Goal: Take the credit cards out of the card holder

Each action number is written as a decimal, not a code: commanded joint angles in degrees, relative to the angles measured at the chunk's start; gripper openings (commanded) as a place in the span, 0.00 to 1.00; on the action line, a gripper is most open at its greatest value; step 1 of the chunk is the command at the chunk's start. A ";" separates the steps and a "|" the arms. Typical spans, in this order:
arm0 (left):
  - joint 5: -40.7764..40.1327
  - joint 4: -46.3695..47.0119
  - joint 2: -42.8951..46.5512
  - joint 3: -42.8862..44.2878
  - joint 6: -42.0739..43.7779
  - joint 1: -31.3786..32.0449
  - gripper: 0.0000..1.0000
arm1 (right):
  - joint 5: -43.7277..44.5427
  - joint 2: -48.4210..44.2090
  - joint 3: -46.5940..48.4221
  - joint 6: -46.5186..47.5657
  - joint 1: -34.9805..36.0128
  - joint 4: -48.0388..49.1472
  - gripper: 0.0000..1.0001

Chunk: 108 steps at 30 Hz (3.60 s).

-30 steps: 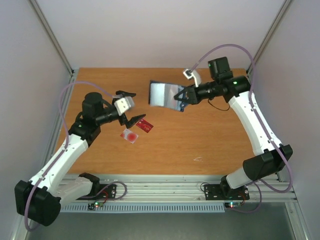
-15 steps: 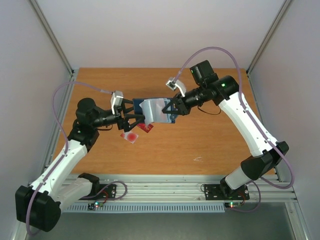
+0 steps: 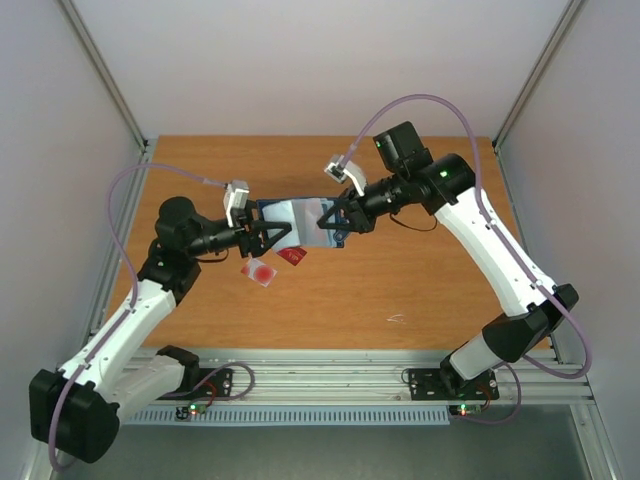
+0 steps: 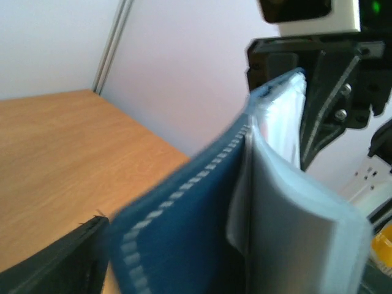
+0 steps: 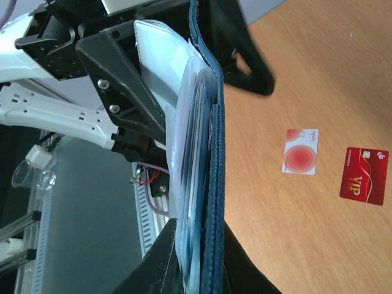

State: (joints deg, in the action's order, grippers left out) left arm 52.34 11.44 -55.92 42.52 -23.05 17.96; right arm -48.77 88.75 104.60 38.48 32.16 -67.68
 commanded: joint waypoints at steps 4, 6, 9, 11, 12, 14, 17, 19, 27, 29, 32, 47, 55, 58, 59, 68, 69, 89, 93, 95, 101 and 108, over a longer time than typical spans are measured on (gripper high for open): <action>1.06 5.49 -1.54 2.52 2.09 4.80 0.11 | -0.27 -3.28 -6.42 -7.05 0.53 15.21 0.08; 0.14 6.54 -1.54 2.65 1.68 5.42 0.00 | 3.54 -4.27 -9.93 -9.95 0.63 20.61 0.14; 1.13 7.50 -1.47 2.88 1.58 6.31 0.00 | 10.41 -5.22 -13.53 -12.25 1.44 25.77 0.21; 1.85 8.06 -1.39 2.92 1.76 6.62 0.00 | 14.30 -5.40 -14.88 -13.48 2.32 28.23 0.26; 1.78 8.38 -1.34 2.93 1.77 6.73 0.00 | 15.46 -5.43 -15.39 -13.97 2.73 29.52 0.28; 0.42 9.15 -1.31 2.91 1.04 6.74 0.00 | 15.40 -5.34 -15.57 -14.61 3.22 31.21 0.38; -1.53 9.29 -1.00 3.53 -0.46 5.99 0.00 | 6.89 -6.41 -15.18 -13.09 2.60 31.30 0.57; -1.37 9.25 -0.67 3.94 -1.04 5.09 0.00 | -0.54 -7.83 -15.25 -12.13 -0.75 29.80 0.82; -0.23 9.92 0.41 3.27 0.28 4.90 0.00 | -12.96 -7.73 -11.66 -6.30 -8.24 16.79 0.98; -0.11 9.99 0.34 3.40 0.28 4.90 0.00 | -13.61 -7.44 -11.52 -7.46 -8.26 17.24 0.96; -0.01 10.01 0.12 3.57 0.41 4.91 0.00 | -11.45 -6.99 -11.90 -10.26 -8.26 19.76 0.90; 0.05 9.23 -0.15 3.73 0.72 4.98 0.00 | -6.27 -5.74 -13.54 -13.39 -5.82 24.74 0.62; -1.79 9.02 -0.63 3.66 0.81 5.24 0.00 | -4.84 -2.62 -11.52 -13.54 -1.19 23.99 0.64; -2.89 8.46 -0.76 3.62 1.05 5.38 0.00 | -4.38 -1.97 -10.96 -14.45 0.48 25.23 0.58; -3.07 8.27 -0.72 3.54 1.24 5.40 0.00 | -4.00 -1.88 -10.80 -15.06 0.89 25.71 0.54; -8.01 5.22 -0.23 3.13 2.90 5.35 0.50 | 7.19 -0.41 -6.16 -18.05 2.14 19.83 0.01; -8.49 4.73 -0.02 3.18 3.52 5.34 0.60 | 10.36 -0.23 -5.14 -18.27 2.16 17.87 0.01; -21.03 -4.01 -1.23 2.70 8.43 6.21 0.99 | 62.18 16.72 26.95 -19.74 13.28 -16.89 0.01; -22.84 -5.50 -0.39 1.69 8.04 5.65 0.99 | 49.15 11.63 21.37 -16.58 11.69 -10.45 0.01; -23.18 -6.01 0.04 1.17 7.55 4.84 0.99 | 41.01 9.29 18.96 -15.30 9.93 -8.04 0.01; -19.92 -3.99 0.83 -0.01 3.56 2.90 0.99 | 24.57 5.28 15.22 -8.39 9.24 -5.08 0.01; -9.32 2.73 1.38 0.07 -1.37 1.64 0.99 | 15.23 3.07 13.20 -6.20 7.73 -3.37 0.01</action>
State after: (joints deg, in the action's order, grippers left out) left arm 35.53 7.25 -55.94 42.72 -21.04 20.14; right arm -23.29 93.30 118.67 28.84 40.82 -73.97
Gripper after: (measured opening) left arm 0.993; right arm 0.079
